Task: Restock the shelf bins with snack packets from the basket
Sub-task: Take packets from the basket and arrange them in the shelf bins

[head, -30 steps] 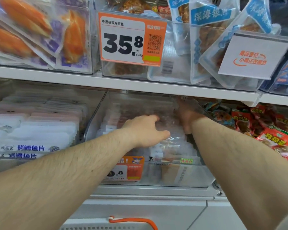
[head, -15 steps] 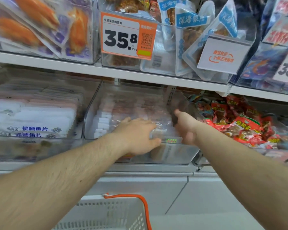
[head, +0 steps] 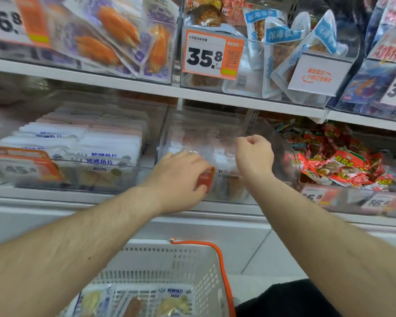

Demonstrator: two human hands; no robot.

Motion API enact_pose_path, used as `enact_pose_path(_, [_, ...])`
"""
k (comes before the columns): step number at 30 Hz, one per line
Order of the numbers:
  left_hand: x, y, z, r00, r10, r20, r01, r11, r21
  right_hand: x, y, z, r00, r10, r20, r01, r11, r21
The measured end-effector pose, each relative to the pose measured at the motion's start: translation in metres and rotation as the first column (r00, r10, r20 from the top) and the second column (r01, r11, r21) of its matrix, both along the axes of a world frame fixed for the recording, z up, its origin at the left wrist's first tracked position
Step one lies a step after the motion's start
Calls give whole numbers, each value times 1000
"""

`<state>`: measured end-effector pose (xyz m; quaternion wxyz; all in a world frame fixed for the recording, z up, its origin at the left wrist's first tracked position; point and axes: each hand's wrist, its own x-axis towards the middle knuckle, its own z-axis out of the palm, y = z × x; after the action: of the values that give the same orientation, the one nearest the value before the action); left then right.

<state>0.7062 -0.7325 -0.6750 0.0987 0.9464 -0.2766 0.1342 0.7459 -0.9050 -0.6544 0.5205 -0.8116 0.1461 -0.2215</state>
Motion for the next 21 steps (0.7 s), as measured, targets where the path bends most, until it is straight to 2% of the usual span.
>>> enact_pose_path(3, [-24,28,-17,993,44,-106,-43,999,7,-21,48,-23,991,137,-4,-135,978,162])
enact_pose_path(5, [-38,46,-31,973,84,-213,-78,996,35,-32,76,-46,978,202,-41,-189,958,216])
enact_pose_path(9, [-61,81,-66,888,144,-437,-93,987,135,-53,115,-106,939,302,-163,-277,947,163])
enact_pose_path(12, [-70,103,-93,792,194,-579,-113,978,172,-62,129,-159,860,381,-340,-379,922,75])
enact_pose_path(14, [-73,114,-108,736,214,-643,-121,975,186,-64,130,-197,764,422,-487,-488,873,-9])
enact_pose_path(16, [-74,120,-122,689,219,-691,-118,974,191,-66,125,-236,619,420,-664,-616,784,-77])
enact_pose_path(18, [-76,124,-138,646,230,-728,-125,973,196,-69,116,-274,440,364,-821,-767,628,-132])
enact_pose_path(21, [-79,124,-160,566,233,-791,-113,972,205,-83,101,-325,190,198,-962,-940,320,-120])
